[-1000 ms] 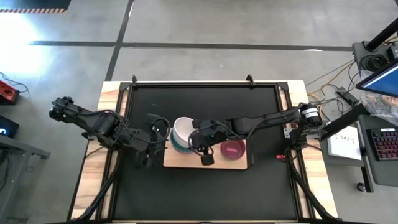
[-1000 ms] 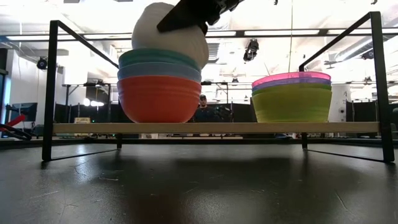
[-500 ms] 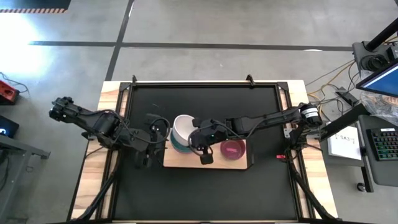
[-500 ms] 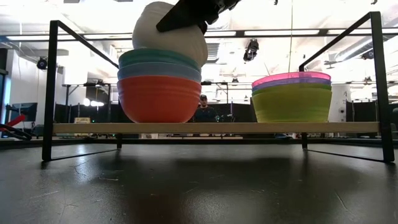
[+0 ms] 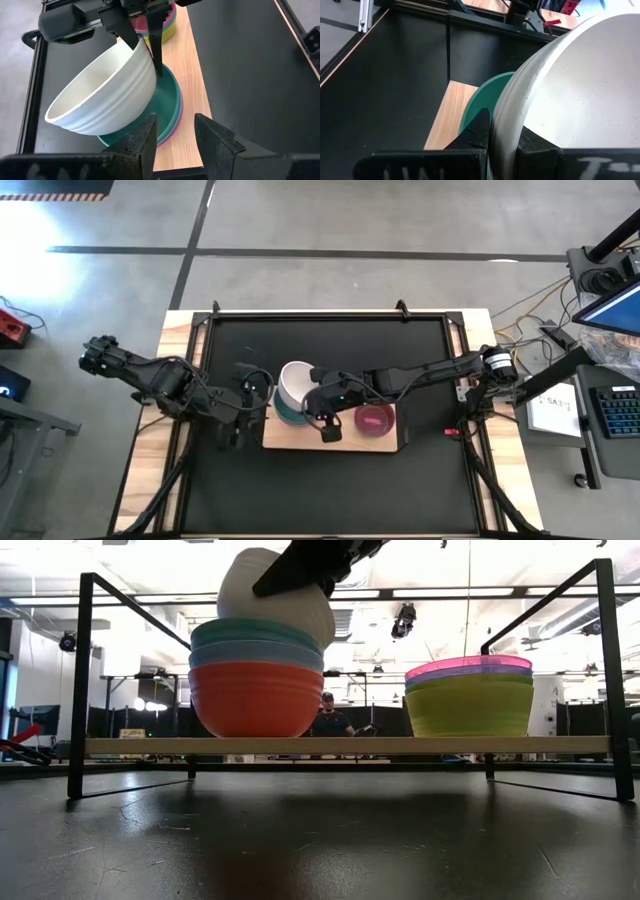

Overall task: Place and stack bowls onto a shelf
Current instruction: Stack the white bowl on top of the green bowl on the shelf

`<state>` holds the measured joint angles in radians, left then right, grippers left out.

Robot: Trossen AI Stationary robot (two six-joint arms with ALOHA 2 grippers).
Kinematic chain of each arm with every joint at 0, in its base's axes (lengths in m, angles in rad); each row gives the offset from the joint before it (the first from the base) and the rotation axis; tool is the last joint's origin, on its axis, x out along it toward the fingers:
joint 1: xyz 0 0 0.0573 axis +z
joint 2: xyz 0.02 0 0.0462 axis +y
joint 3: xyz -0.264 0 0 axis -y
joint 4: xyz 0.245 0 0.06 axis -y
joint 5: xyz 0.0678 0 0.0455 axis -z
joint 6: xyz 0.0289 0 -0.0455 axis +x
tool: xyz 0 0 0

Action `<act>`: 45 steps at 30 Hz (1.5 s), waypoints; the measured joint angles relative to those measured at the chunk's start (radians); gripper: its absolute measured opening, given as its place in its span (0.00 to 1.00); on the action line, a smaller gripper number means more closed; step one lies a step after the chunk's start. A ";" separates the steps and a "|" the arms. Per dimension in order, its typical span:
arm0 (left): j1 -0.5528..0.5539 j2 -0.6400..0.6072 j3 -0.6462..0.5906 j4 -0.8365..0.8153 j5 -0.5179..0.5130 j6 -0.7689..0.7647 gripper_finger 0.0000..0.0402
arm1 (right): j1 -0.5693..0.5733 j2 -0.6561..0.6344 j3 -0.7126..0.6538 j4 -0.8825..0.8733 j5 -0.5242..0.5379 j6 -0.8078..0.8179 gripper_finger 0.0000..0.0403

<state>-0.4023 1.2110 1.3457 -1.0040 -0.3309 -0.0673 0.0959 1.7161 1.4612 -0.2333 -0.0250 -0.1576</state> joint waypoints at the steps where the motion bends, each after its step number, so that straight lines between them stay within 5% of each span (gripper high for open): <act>1: 0.000 0.000 0.000 -0.001 0.000 0.000 0.28 | 0.000 0.000 0.000 0.000 0.000 0.002 0.03; 19: 0.000 0.000 0.000 -0.008 0.000 -0.002 0.28 | 0.002 0.001 -0.005 -0.002 0.000 0.002 0.03; 32: 0.000 0.000 0.000 -0.008 0.000 -0.005 0.28 | 0.004 0.001 -0.005 -0.008 0.002 -0.043 0.19; 45: 0.000 0.000 0.000 -0.008 0.001 -0.005 0.28 | 0.005 0.001 -0.005 -0.045 0.002 -0.179 0.09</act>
<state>-0.4024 1.2110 1.3457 -1.0119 -0.3304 -0.0727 0.1005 1.7168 1.4563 -0.2780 -0.0234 -0.3362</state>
